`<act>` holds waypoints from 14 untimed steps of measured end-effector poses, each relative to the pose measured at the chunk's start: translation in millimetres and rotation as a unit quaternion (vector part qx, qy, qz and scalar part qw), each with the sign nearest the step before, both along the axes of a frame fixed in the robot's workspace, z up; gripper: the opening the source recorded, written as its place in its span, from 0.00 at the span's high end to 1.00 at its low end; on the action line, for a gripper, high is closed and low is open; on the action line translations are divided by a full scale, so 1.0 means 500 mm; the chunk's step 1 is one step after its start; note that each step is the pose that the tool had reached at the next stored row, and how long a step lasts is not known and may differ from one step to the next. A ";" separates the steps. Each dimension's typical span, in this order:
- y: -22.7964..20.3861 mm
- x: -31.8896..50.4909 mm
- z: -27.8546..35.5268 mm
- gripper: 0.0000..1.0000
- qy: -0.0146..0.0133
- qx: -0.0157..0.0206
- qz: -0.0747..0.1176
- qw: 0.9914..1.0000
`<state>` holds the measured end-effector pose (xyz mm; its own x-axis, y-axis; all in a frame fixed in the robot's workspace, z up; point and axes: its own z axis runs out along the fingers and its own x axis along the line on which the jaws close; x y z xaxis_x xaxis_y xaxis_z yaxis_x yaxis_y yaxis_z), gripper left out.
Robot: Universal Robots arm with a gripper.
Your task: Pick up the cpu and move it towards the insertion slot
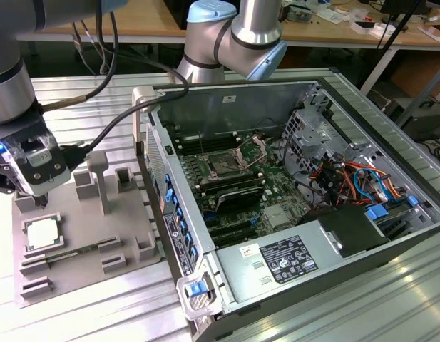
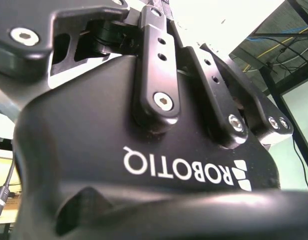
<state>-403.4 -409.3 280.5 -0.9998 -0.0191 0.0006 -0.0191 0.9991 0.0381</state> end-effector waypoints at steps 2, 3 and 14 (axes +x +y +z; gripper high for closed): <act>0.0000 0.000 -0.002 0.89 0.000 0.000 0.000 1.000; 0.0000 0.000 -0.003 0.89 0.000 0.000 0.000 1.000; 0.0000 0.000 -0.009 0.89 0.000 0.000 0.000 1.000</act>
<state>-403.4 -409.3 276.0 -0.9998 -0.0191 0.0005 -0.0191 0.9991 0.0382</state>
